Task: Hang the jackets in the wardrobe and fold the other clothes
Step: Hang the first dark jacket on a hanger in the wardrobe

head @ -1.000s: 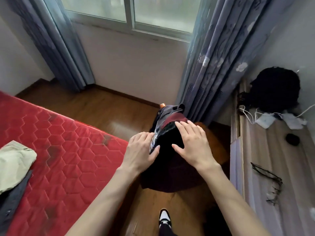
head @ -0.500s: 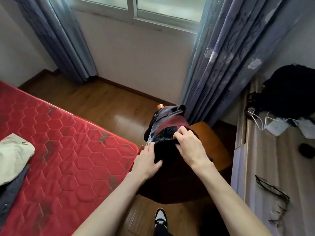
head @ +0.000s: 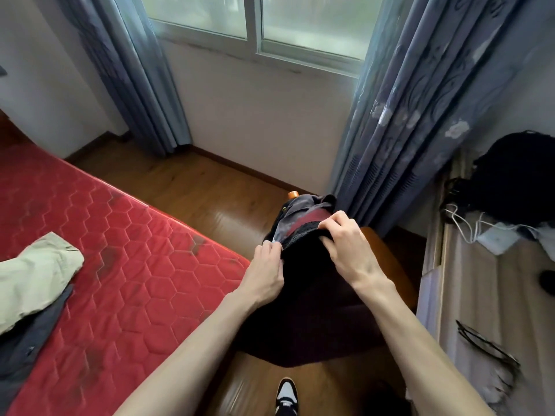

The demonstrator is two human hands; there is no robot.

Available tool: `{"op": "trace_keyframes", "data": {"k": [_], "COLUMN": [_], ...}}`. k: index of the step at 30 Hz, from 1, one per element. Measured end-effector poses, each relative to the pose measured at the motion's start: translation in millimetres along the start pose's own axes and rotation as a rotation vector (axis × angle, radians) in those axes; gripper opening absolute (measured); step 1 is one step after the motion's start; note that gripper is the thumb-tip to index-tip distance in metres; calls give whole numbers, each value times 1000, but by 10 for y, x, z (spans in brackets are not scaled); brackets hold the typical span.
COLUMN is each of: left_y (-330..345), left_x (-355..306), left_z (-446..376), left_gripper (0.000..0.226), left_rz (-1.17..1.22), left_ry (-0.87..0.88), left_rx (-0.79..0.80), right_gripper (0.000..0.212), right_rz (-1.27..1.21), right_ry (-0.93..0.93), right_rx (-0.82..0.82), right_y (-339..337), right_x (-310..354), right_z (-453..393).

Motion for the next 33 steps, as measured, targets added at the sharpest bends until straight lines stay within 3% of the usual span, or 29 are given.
{"op": "trace_keyframes", "data": {"k": [6, 10, 13, 17, 22, 27, 33], "left_y": [-481, -904, -1275, -1638, -2279, -3159, -4124], "left_x": [-366, -606, -780, -964, -1267, -1558, -1625], "left_z": [-69, -83, -20, 52, 190, 428, 873], "left_gripper": [20, 6, 19, 42, 28, 45, 29], "left_rz": [127, 241, 285, 340, 483, 582, 753], "left_ry": [36, 86, 133, 226, 349, 375, 434], "left_rx": [-159, -321, -462, -519, -620, -754, -912], "right_gripper": [21, 20, 21, 19, 21, 20, 20], "right_rz": [-73, -76, -115, -152, -187, -247, -300], "right_ry": [-42, -89, -127, -183, -242, -377, -633], "right_rx": [-179, -301, -379, -440, -518, -639, -759], "right_y": [-561, -985, -1296, -1605, -2042, -2641, -3263], "right_x": [187, 385, 560, 823, 1190, 1787, 2862], "right_z": [-151, -249, -326, -410, -480, -634, -754]}}
Point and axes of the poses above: each hand's wrist, its own z-axis away from the middle knuckle, its own y-axis out of the palm, x = y × z, the point moved 9 cm from there along -z, towards the middle knuckle, and after that the axes turned 9 degrees about -x, right-handed, at the moved point
